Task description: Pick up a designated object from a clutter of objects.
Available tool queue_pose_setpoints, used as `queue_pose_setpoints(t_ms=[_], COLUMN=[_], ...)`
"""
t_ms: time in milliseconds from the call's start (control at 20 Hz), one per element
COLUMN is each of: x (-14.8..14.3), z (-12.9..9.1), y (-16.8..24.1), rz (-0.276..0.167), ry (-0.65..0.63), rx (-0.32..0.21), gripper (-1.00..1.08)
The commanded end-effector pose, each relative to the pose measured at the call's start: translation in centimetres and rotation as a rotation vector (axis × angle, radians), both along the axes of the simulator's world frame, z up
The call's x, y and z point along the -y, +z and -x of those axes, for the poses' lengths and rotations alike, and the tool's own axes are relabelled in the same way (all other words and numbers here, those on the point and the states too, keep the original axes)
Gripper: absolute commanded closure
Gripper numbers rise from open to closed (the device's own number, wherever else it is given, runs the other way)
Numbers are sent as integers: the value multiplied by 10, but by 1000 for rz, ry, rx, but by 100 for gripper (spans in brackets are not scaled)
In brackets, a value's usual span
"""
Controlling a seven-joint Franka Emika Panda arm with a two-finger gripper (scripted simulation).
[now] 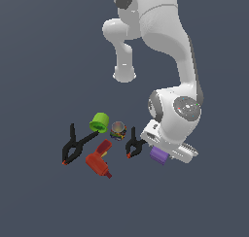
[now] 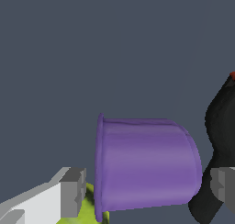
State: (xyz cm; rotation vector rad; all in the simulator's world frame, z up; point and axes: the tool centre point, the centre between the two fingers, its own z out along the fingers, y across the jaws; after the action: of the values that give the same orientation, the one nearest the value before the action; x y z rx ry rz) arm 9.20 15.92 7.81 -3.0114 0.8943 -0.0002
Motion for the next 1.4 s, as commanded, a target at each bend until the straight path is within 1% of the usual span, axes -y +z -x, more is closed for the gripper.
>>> queue_pose_setpoints(t_ms=[0,150,350,400,1000,1350], x=[0,0,0,0,3,14], z=[1,0,-1,-1,-1,0], y=[-13,-22,-24,-24,-23,-3], rz=[0,0,0,0,2,2], ry=[-1,-2,-2,-2,-5,-5], rx=[0,0,0,0,0,0], gripper=[-92,-92,-92,108,108,108])
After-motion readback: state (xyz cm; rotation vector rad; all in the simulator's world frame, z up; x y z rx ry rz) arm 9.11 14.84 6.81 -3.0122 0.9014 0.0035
